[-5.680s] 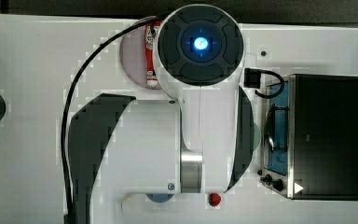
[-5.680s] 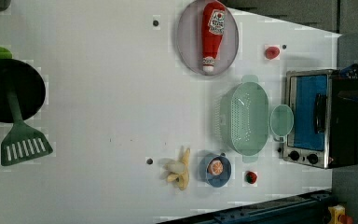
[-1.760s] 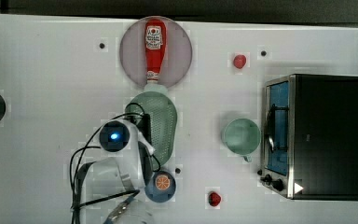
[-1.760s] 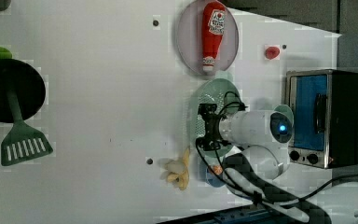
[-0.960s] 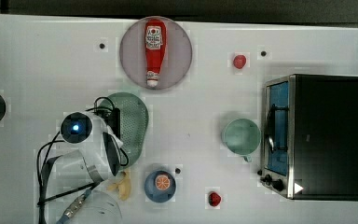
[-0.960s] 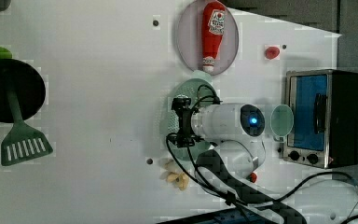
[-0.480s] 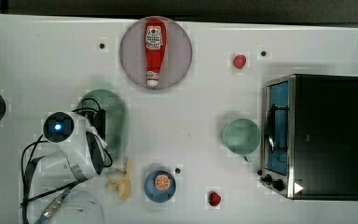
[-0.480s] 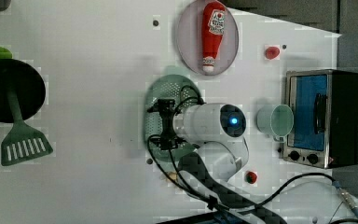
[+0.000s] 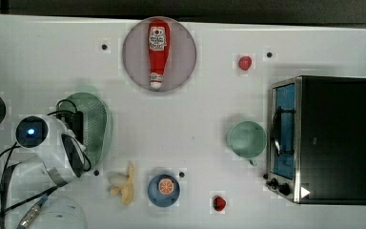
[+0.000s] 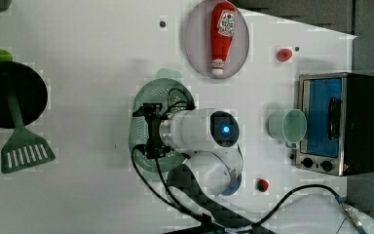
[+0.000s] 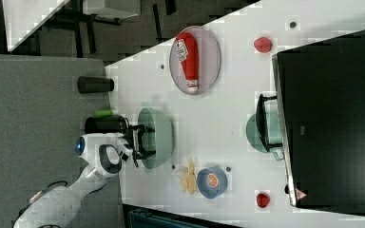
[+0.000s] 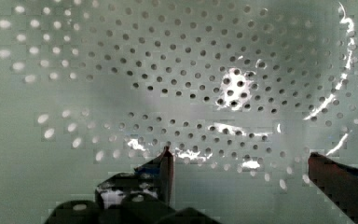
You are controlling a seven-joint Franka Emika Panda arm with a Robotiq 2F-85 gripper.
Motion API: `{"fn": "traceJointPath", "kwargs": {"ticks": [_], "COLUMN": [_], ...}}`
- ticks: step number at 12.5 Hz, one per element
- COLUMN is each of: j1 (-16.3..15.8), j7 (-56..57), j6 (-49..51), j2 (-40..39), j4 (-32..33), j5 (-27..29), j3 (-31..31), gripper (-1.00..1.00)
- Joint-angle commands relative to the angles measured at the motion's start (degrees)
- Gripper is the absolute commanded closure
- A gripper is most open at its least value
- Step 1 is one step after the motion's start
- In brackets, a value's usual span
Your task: Drag strainer right to left.
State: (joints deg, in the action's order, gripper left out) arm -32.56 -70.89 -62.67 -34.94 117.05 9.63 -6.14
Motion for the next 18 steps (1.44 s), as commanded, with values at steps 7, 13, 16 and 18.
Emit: {"fn": "traceJointPath", "kwargs": {"ticks": [7,13,16,18], "j1": [-5.19,-5.56,-4.88,-4.07], "j7": [-3.75,14.04,27.52,38.07], "j6": [0.08,10.04,21.88,30.56], "j2": [-2.76,7.31,18.32,26.07], "j4": [-6.71,-5.49,-5.67,-5.81], "j5": [2.71,-2.37,-2.37,-2.43], "j3": [0.62,7.35,14.77,21.11], "gripper": [-1.0,-1.0,-1.0,-1.0]}}
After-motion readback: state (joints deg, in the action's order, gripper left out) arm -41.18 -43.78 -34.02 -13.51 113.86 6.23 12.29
